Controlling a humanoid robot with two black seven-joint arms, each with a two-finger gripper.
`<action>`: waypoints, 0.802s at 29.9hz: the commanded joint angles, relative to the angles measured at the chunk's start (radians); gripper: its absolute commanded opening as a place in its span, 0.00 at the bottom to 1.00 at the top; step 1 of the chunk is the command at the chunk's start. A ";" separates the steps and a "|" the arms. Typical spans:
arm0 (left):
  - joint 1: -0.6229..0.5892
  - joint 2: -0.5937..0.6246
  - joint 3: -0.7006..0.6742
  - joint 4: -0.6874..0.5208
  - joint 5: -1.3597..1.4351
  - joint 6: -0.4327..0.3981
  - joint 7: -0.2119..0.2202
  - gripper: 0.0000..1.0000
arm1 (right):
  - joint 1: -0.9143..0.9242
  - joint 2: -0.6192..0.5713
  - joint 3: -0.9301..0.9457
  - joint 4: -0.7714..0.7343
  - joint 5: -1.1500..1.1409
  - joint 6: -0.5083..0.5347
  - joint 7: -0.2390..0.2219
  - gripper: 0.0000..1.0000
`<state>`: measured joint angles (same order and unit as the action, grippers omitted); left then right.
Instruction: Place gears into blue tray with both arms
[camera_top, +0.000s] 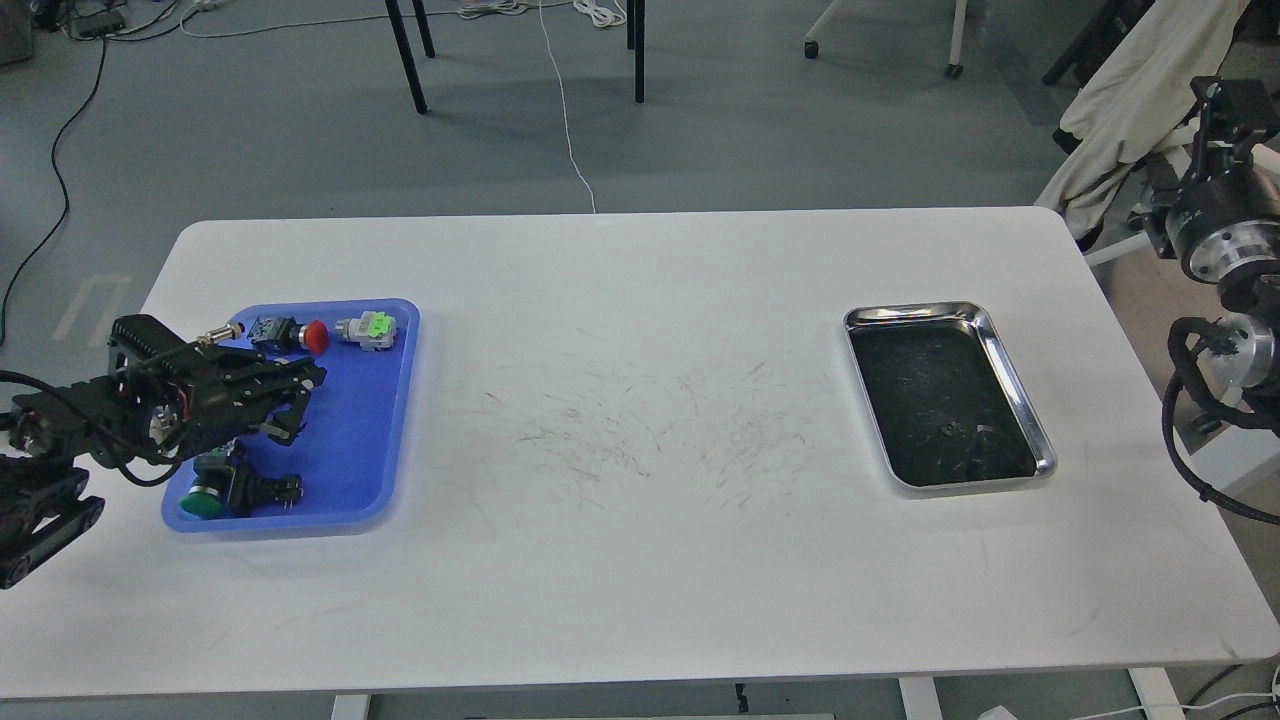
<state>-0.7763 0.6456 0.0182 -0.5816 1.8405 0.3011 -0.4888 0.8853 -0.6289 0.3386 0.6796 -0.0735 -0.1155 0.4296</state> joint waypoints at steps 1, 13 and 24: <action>0.002 0.000 0.000 0.000 -0.001 0.001 0.000 0.08 | -0.003 0.002 0.000 0.000 0.000 -0.001 0.000 0.96; 0.000 0.002 0.000 -0.001 -0.075 -0.002 0.000 0.32 | -0.003 0.006 -0.001 0.000 -0.005 -0.001 0.000 0.96; 0.000 0.005 -0.001 -0.001 -0.150 -0.008 0.000 0.44 | -0.003 0.015 -0.001 -0.002 -0.022 -0.004 0.000 0.96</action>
<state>-0.7762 0.6477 0.0111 -0.5830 1.7395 0.2948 -0.4886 0.8822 -0.6141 0.3385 0.6786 -0.0934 -0.1182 0.4296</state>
